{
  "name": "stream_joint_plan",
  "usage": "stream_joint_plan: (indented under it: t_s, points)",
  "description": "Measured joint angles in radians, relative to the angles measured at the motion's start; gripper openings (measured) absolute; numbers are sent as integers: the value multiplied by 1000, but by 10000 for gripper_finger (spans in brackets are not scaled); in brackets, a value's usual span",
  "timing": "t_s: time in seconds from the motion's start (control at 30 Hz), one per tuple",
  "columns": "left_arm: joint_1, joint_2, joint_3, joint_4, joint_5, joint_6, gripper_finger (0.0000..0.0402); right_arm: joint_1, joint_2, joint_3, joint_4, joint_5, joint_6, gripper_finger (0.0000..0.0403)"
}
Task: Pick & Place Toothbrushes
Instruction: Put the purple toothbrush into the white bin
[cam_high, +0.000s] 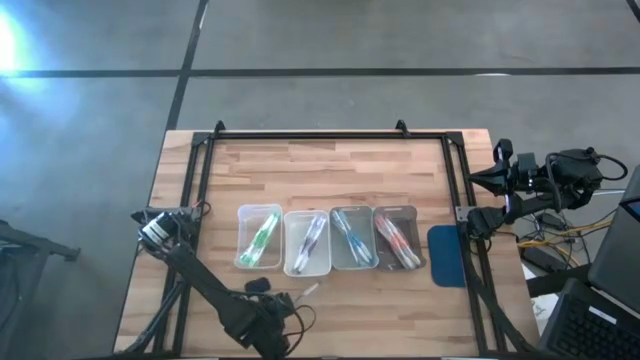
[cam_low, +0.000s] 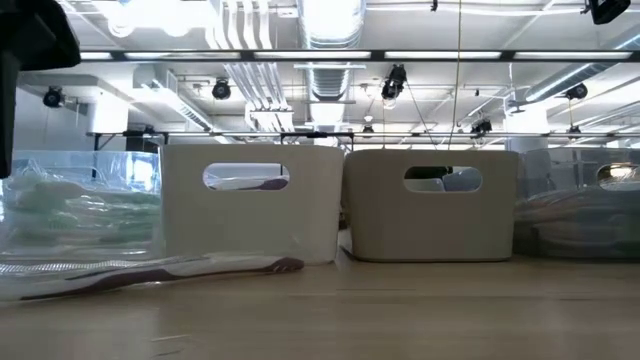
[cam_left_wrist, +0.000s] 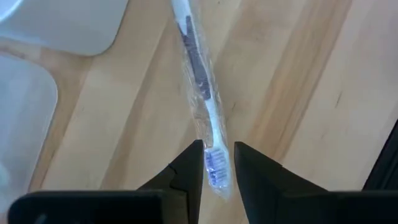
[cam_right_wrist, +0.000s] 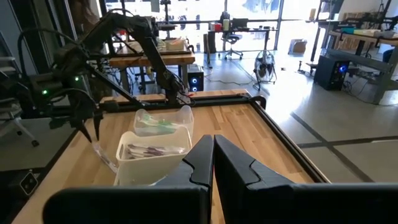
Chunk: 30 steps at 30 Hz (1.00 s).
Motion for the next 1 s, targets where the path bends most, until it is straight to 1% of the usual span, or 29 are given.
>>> stream_joint_plan:
  t_s: [0.13,0.3,0.4,0.57,0.67,0.73,0.8,1.0]
  points:
    - [12,0,0,3,1,54,94,0,0,0,0,0,-4,8]
    - [35,1,0,38,37,101,98,0,0,0,0,0,0,8]
    - [40,1,0,38,41,99,115,0,0,0,0,0,-4,8]
    - [49,1,-5,50,38,96,163,0,0,0,0,0,-3,8]
    - [57,1,-47,124,44,107,186,0,0,0,0,0,-2,8]
    - [64,1,-87,186,81,117,194,0,0,0,0,0,0,8]
    - [74,1,-121,221,105,111,196,0,0,0,0,0,-3,8]
    - [90,0,-193,236,120,43,190,0,0,0,0,0,-1,8]
